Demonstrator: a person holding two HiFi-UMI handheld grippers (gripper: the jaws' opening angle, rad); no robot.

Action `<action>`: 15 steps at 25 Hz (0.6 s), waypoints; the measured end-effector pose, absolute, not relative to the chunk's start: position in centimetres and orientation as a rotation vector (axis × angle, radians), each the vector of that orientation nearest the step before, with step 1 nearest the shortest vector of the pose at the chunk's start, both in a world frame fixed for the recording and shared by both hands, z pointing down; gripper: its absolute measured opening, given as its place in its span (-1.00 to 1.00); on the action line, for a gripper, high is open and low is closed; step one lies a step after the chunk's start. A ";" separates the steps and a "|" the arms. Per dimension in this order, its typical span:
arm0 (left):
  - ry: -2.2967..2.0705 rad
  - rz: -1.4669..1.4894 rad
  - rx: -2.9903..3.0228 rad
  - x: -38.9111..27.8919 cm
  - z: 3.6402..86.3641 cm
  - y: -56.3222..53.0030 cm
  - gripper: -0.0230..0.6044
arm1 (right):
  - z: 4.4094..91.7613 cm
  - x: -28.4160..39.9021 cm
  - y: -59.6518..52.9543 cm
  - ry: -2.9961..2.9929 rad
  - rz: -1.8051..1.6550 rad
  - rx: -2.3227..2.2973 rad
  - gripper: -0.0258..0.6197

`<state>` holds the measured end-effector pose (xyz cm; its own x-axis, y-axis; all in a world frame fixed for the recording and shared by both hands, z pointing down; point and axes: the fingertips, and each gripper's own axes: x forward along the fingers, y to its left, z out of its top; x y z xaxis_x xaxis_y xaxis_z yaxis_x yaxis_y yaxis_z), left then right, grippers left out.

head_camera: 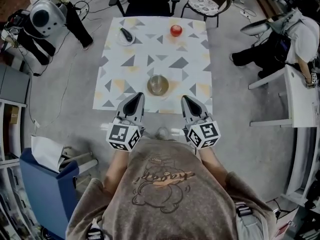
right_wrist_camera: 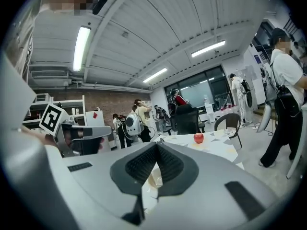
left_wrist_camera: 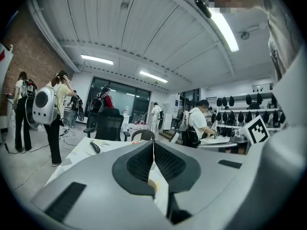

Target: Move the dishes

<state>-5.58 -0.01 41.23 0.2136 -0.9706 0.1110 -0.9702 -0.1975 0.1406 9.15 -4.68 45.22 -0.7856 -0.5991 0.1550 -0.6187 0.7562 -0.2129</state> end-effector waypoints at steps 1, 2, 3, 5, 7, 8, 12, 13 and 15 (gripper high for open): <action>-1.859 -0.004 2.303 -5.7 41.2 -0.4 -0.86 | 45.2 9.1 -5.1 -2.869 0.392 1.006 -0.93; -1.852 -0.005 2.305 -5.9 41.2 -0.7 -0.86 | 45.3 9.1 -5.5 -2.866 0.394 1.013 -0.93; -1.844 -0.006 2.307 -6.1 41.3 -1.1 -0.86 | 45.3 9.0 -5.9 -2.863 0.396 1.020 -0.93; -1.828 -0.002 2.314 -6.5 41.3 -1.9 -0.86 | 45.3 8.7 -6.5 -2.860 0.400 1.033 -0.93; -1.802 0.011 2.333 -6.6 41.3 -2.6 -0.86 | 45.2 8.6 -7.0 -2.853 0.401 1.054 -0.93; -1.787 0.021 2.345 -6.7 41.4 -3.0 -0.86 | 45.0 8.4 -7.3 -2.850 0.401 1.069 -0.93; -1.748 0.053 2.377 -7.2 41.5 -4.0 -0.86 | 44.5 7.7 -8.1 -2.844 0.396 1.109 -0.93; -1.740 0.057 2.382 -7.3 41.6 -4.1 -0.86 | 44.5 7.6 -8.2 -2.842 0.396 1.115 -0.93; -1.721 0.075 2.402 -7.5 41.9 -4.5 -0.86 | 44.6 7.2 -8.5 -2.837 0.398 1.127 -0.93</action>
<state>-7.46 -4.53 41.91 0.3266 -0.9334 0.1484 -0.9428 -0.3106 0.1213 7.17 -8.53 44.55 -0.7301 -0.6662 0.1521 -0.6823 0.6988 -0.2148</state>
